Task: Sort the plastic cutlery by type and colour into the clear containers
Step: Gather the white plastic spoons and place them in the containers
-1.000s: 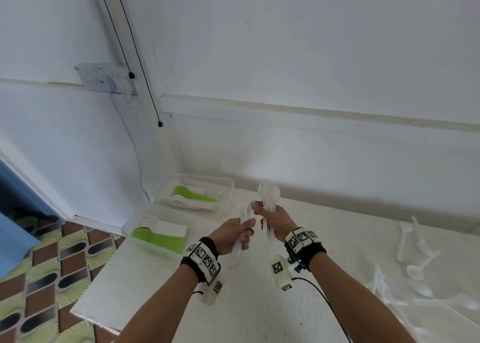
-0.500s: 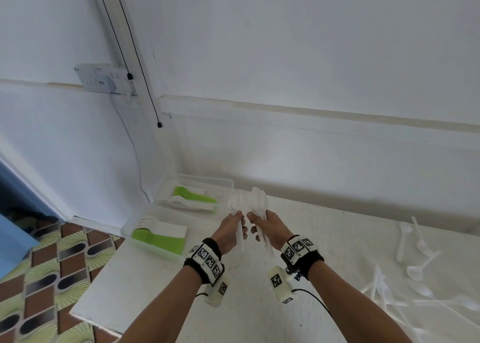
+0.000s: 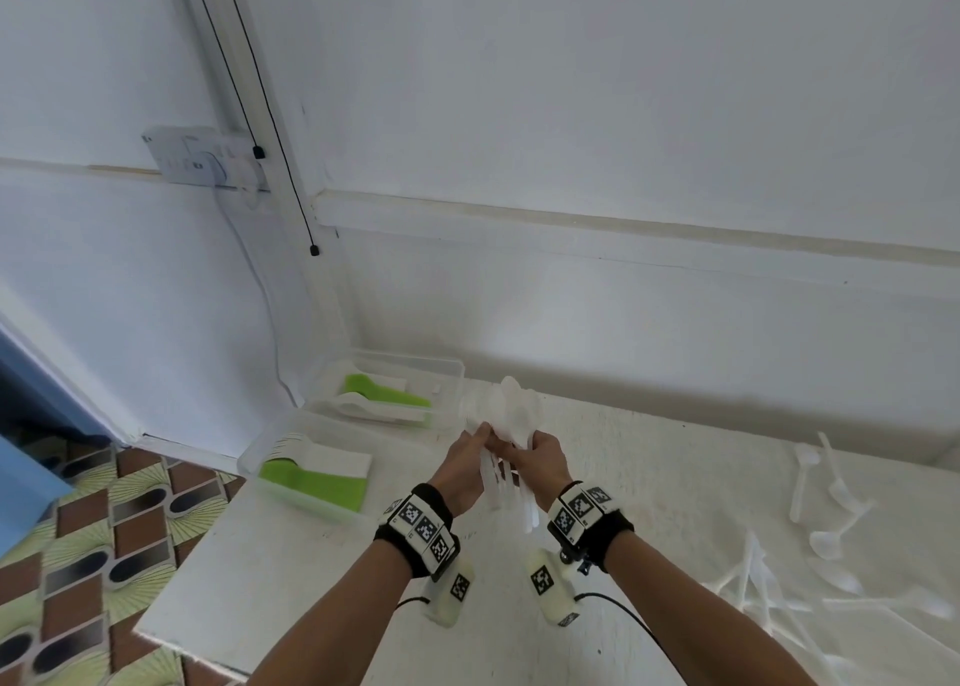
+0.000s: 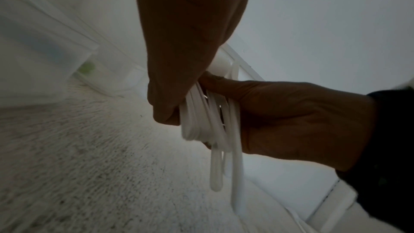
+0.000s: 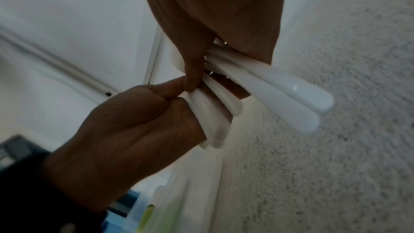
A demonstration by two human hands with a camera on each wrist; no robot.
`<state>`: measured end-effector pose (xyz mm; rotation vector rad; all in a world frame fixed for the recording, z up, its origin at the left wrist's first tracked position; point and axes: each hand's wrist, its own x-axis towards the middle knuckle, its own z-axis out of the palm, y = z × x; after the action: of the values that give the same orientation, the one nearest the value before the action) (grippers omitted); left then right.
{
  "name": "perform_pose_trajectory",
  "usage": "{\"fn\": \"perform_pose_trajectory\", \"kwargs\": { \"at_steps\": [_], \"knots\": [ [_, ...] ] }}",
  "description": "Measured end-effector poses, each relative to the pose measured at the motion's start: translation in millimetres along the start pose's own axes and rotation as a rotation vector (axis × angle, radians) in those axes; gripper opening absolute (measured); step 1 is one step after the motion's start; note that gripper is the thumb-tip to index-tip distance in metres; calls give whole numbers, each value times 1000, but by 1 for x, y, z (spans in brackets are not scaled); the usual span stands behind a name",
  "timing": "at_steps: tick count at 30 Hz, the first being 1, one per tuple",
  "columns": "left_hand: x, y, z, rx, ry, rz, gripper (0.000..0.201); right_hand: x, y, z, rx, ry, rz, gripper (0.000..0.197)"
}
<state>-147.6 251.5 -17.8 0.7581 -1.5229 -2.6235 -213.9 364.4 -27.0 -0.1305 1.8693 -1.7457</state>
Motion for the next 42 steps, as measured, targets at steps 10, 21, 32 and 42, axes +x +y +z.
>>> {"fn": "perform_pose_trajectory", "kwargs": {
  "at_steps": [10, 21, 32, 42],
  "knots": [
    [7, 2, -11, 46, 136, -36, 27, 0, -14, -2, -143, -90, -117, 34],
    [2, 0, -2, 38, 70, -44, 24, 1, -11, 0, -175, -108, -102, 17],
    [8, 1, 5, -191, 174, -6, 22, -3, -3, 2, -157, 35, -218, 16],
    [4, 3, -3, -61, 18, -72, 30, -9, -6, -7, -449, -115, -356, 31]
  ]
}}
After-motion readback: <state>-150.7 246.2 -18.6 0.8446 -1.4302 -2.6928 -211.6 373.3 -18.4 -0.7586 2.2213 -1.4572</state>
